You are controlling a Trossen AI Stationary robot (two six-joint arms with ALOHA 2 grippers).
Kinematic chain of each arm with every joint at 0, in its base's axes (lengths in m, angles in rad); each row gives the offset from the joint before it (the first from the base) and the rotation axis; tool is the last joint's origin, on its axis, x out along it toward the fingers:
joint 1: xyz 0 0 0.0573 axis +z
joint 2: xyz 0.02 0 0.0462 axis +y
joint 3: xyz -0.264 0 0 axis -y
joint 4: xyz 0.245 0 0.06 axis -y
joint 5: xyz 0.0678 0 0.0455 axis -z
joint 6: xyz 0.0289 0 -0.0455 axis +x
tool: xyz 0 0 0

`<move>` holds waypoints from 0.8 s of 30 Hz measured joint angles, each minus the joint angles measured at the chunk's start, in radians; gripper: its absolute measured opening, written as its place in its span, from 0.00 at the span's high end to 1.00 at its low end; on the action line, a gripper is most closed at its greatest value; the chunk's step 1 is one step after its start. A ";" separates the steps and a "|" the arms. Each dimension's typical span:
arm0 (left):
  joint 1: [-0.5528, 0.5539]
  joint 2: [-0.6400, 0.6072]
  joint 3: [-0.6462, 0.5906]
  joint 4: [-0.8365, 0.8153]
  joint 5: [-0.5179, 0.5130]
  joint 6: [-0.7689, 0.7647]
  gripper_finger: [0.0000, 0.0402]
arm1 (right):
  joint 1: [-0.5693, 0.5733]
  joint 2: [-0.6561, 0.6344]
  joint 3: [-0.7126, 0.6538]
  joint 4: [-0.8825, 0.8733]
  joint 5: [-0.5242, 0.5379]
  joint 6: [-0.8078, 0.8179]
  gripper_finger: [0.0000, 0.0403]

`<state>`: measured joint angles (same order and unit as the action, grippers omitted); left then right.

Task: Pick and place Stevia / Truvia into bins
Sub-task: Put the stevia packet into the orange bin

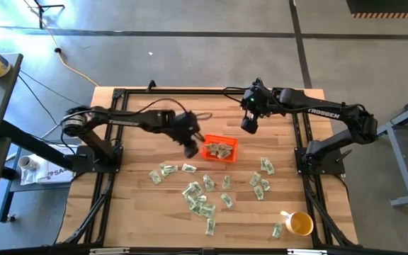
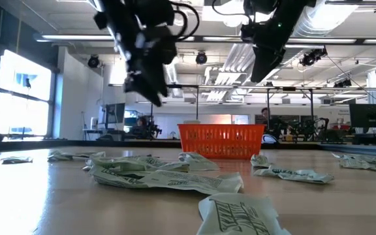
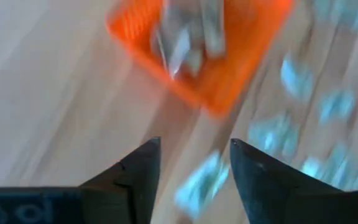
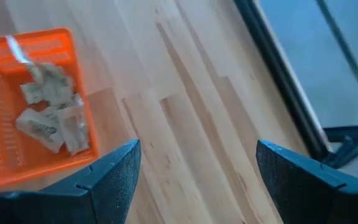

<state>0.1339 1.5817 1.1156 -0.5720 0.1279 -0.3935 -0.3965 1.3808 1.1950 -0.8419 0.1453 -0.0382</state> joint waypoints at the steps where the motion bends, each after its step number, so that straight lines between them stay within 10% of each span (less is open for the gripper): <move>1: -0.021 -0.011 -0.012 -0.041 -0.011 0.034 0.43 | 0.001 0.000 0.000 0.002 -0.014 -0.011 0.23; 24: -0.148 0.120 -0.215 0.271 -0.010 0.318 0.41 | 0.151 0.049 0.000 -0.036 0.055 0.016 0.23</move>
<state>-0.0138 1.7016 0.9009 -0.3015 0.1177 -0.0751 -0.2455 1.4296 1.1950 -0.8780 0.2005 -0.0219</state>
